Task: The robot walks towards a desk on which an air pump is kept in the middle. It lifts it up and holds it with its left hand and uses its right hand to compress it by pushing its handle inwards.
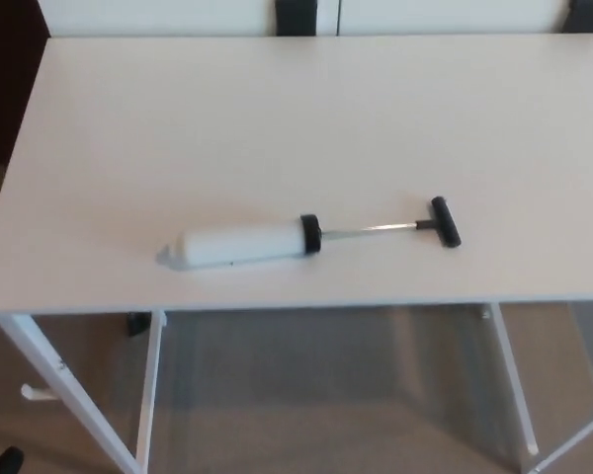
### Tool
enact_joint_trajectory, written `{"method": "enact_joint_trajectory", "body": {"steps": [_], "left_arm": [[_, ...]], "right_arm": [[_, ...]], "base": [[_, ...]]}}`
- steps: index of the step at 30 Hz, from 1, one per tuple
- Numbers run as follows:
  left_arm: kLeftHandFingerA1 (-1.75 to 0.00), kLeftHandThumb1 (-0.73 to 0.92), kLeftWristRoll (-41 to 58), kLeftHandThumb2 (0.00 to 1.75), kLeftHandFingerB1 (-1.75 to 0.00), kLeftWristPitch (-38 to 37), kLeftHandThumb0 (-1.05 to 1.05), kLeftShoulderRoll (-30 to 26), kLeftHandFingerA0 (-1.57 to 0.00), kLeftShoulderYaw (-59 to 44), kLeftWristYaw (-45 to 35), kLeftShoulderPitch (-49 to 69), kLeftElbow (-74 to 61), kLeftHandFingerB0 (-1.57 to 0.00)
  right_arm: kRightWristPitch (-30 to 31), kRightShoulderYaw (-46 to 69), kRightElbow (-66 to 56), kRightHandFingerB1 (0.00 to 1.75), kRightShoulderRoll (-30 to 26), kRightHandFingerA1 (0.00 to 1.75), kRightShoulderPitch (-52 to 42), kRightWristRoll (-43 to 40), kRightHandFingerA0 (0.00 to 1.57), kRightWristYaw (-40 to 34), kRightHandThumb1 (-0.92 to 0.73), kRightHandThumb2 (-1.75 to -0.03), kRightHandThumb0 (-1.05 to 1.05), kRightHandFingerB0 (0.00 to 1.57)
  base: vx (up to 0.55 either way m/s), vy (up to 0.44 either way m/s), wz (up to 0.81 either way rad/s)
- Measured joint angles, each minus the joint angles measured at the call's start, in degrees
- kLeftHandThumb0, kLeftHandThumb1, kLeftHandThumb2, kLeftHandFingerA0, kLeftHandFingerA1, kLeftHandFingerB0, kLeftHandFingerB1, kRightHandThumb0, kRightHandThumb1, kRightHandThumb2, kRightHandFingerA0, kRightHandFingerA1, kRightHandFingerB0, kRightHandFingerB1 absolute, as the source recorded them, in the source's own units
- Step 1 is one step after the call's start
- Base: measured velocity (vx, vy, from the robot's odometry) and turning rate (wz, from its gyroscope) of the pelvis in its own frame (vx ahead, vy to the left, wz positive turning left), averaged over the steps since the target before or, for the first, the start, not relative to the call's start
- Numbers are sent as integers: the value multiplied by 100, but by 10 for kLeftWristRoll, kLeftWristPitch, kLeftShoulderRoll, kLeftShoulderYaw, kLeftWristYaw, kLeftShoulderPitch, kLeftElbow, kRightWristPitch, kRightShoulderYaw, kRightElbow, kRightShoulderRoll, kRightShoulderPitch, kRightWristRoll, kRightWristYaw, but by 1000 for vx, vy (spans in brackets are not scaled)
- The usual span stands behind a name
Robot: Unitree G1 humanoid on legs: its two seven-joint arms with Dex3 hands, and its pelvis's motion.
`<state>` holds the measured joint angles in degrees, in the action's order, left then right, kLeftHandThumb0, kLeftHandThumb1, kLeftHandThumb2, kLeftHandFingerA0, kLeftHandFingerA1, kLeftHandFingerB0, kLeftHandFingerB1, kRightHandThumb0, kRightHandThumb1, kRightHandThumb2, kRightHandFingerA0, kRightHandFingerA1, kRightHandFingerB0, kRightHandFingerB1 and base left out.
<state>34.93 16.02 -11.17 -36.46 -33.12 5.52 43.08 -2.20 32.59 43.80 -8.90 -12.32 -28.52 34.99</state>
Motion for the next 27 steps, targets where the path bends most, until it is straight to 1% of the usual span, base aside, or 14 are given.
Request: {"method": "enact_joint_trajectory", "body": {"steps": [4, 5, 10, 11, 13, 19, 23, 24, 27], "left_arm": [[-45, 67, 0, 60, -26, 1, -21, 0, -18, 1, 0, 4, -1, -12], [-44, 67, 1, 59, -27, 2, -21, 0, -17, 0, 1, 6, -1, -9], [-46, 66, 2, 60, -26, 5, -20, 6, -19, 4, 0, 3, -2, -12], [-46, 65, 2, 63, -25, 5, -24, 7, -18, 4, 0, 3, -2, -11], [-46, 66, 2, 60, -25, 5, -21, 7, -20, 4, 1, 3, -3, -12], [-43, 66, 2, 59, -26, 6, -20, 7, -19, 7, 2, 3, -6, -10], [-44, 66, 2, 60, -25, 8, -20, 2, -17, 5, 6, 4, -4, -12], [-46, 66, 2, 60, -26, 8, -21, 2, -20, 4, 6, 4, -4, -12], [-46, 66, 2, 60, -27, 10, -19, 2, -19, 4, 7, 5, -6, -12]], "right_arm": [[-8, 0, 10, 37, 0, 48, -2, 1, 29, -1, -48, -79, -68, 7], [-10, -2, 14, 38, 2, 49, -3, 1, 31, -2, -48, -79, -66, 8], [-17, 1, 12, 38, -5, 49, -3, 1, 33, -1, -47, -79, -66, 10], [-17, 1, 11, 38, -5, 49, -4, 1, 32, -1, -46, -79, -68, 9], [-17, 1, 9, 38, -4, 49, -5, 1, 32, -3, -47, -80, -69, 9], [-21, 0, 14, 38, -5, 49, -2, 1, 29, -5, -48, -79, -68, 8], [-25, -2, 21, 38, -3, 49, -4, 1, 32, -3, -47, -79, -67, 9], [-25, -2, 21, 38, -2, 49, -5, 1, 33, -2, -46, -79, -68, 10], [-26, -3, 21, 38, -1, 49, -5, 1, 32, -2, -48, -81, -69, 9]], "base": [[148, -102, 12], [145, -208, -5], [127, -292, 8], [125, -132, -1], [87, -103, -2], [34, 40, -5], [35, 181, 7], [72, 293, -2], [40, 121, 3]]}}
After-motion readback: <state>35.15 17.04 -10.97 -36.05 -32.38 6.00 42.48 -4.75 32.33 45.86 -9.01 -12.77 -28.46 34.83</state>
